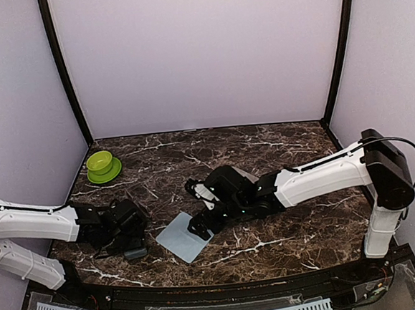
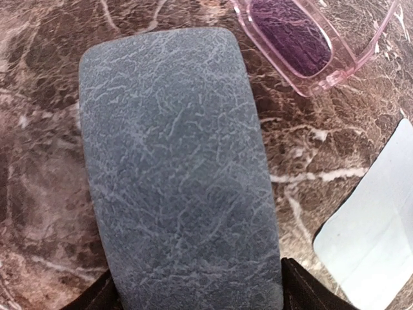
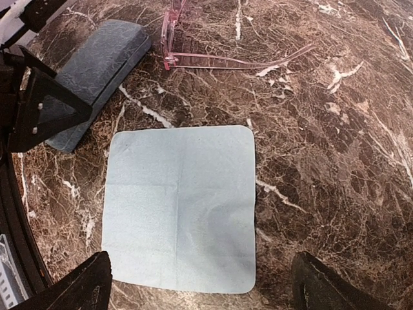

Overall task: Organize the sunglasses
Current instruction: Pick up the sunglasses case from the center of the board, then place the sunglasses case at the center of the board, then pick up the sunglasses case from the center of the board, then open the sunglasses case at the center of the board.

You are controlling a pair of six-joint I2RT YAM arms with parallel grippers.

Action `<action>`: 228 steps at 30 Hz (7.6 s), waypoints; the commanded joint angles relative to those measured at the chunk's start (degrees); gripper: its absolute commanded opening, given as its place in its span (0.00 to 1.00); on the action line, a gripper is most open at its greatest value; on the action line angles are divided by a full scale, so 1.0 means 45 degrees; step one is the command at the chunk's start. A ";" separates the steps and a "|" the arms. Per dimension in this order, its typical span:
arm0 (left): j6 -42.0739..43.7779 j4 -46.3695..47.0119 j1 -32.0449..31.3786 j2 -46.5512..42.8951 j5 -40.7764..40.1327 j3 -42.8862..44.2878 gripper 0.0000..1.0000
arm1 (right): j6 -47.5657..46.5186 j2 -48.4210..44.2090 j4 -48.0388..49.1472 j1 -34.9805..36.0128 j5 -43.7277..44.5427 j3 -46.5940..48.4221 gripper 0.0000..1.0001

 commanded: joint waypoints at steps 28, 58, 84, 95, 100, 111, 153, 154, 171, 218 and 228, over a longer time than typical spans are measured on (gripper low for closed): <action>0.8271 0.2849 -0.1217 0.1237 0.4388 0.5123 0.27 | 0.1472 -0.4780 0.2218 -0.4081 -0.4301 -0.3783 1.00; 0.6573 0.5230 -0.1764 0.7972 0.4646 0.7682 0.21 | 0.3488 -0.5922 0.1277 -0.5057 -0.2626 -0.5495 1.00; 0.6826 0.3675 -0.2090 0.8892 0.6629 0.9073 0.60 | 0.3737 -0.6713 0.1027 -0.5057 -0.2039 -0.6362 1.00; 0.6884 0.3324 -0.2298 0.8974 0.6573 0.9239 0.84 | 0.3859 -0.6925 0.1136 -0.5067 -0.2060 -0.6627 1.00; 0.6915 0.2892 -0.2415 0.8950 0.6545 0.9338 0.99 | 0.3891 -0.6952 0.1263 -0.5057 -0.2138 -0.6724 1.00; 0.7199 0.3526 -0.2890 0.8719 0.8720 0.9136 0.95 | 0.4247 -0.7496 0.0742 -0.5057 -0.1144 -0.7149 1.00; 0.8598 0.4070 -0.0963 0.1724 0.2594 0.3840 0.99 | 0.7727 -0.0882 -0.3952 0.0762 0.4021 -0.1842 0.98; 0.8594 0.4080 -0.0963 0.1792 0.2619 0.3839 0.99 | 0.7712 -0.0842 -0.3982 0.0800 0.4027 -0.1790 0.97; 0.9029 0.6370 -0.0846 0.2391 0.3605 0.3051 0.99 | 0.5316 -0.2535 -0.4118 0.0621 0.4115 -0.2330 0.51; 1.2197 1.5230 0.1184 0.3296 1.8597 0.1137 0.94 | -0.3020 -0.6819 -0.2420 -0.0565 -0.6703 -0.3175 0.37; 1.1705 1.6534 0.1166 0.3729 1.9220 0.0589 0.99 | -0.2766 -0.7201 -0.1871 -0.0912 -0.7108 -0.3478 0.37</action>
